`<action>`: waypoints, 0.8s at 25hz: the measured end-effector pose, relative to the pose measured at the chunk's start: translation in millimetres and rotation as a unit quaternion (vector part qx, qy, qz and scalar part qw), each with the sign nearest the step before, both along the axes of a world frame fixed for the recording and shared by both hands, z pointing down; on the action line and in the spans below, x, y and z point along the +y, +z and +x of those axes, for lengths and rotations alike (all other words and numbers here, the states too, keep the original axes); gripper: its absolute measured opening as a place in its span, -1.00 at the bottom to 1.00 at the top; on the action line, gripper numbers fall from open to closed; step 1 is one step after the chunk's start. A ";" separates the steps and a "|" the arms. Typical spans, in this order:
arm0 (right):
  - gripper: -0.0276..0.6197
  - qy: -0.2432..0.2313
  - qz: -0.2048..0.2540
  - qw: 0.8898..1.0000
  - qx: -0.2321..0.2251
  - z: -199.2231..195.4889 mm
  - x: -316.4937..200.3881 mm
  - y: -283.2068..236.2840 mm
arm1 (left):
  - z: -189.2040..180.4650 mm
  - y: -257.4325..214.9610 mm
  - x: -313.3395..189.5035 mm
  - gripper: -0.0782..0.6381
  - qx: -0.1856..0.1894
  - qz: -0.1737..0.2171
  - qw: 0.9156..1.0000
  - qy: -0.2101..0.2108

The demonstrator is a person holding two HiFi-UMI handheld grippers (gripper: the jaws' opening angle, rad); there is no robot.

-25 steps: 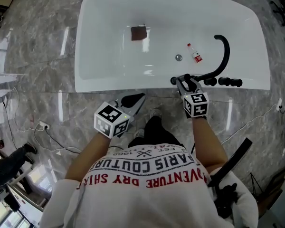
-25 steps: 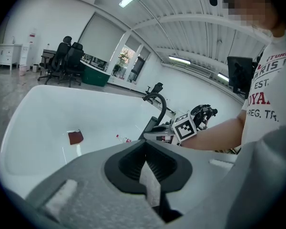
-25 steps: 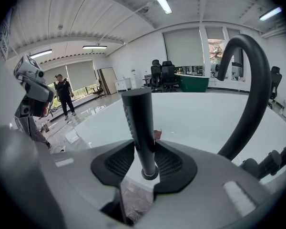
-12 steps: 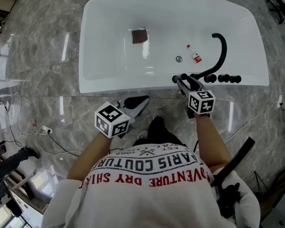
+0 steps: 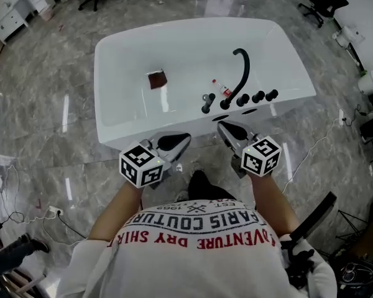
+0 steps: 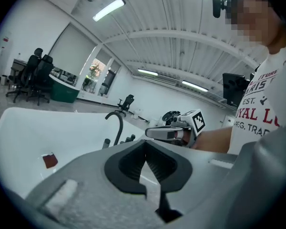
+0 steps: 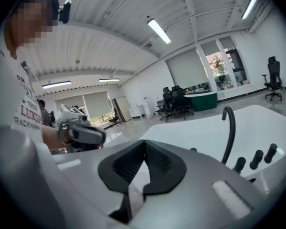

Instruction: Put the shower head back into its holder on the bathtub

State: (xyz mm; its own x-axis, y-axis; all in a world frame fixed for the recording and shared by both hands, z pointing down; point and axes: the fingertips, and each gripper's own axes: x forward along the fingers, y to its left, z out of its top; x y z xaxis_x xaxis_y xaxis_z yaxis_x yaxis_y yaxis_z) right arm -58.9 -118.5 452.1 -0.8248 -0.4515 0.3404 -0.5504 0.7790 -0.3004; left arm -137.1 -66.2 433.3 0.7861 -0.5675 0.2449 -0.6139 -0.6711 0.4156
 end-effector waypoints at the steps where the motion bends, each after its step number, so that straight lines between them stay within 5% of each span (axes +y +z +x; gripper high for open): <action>1: -0.92 -0.019 0.004 1.000 -0.009 -2.0 20.9 -18.3 | 5.2 -11.5 9.7 -0.77 0.001 0.008 1.000 0.009; 11: -0.91 -0.102 0.077 0.992 -0.016 18.0 152.9 -129.3 | 51.3 -88.2 96.3 -0.78 -0.020 0.057 0.997 0.044; 20: -0.91 -0.081 0.055 0.994 -0.054 95.0 294.6 -110.6 | 125.5 -79.9 243.5 -0.77 -0.023 0.066 0.998 0.006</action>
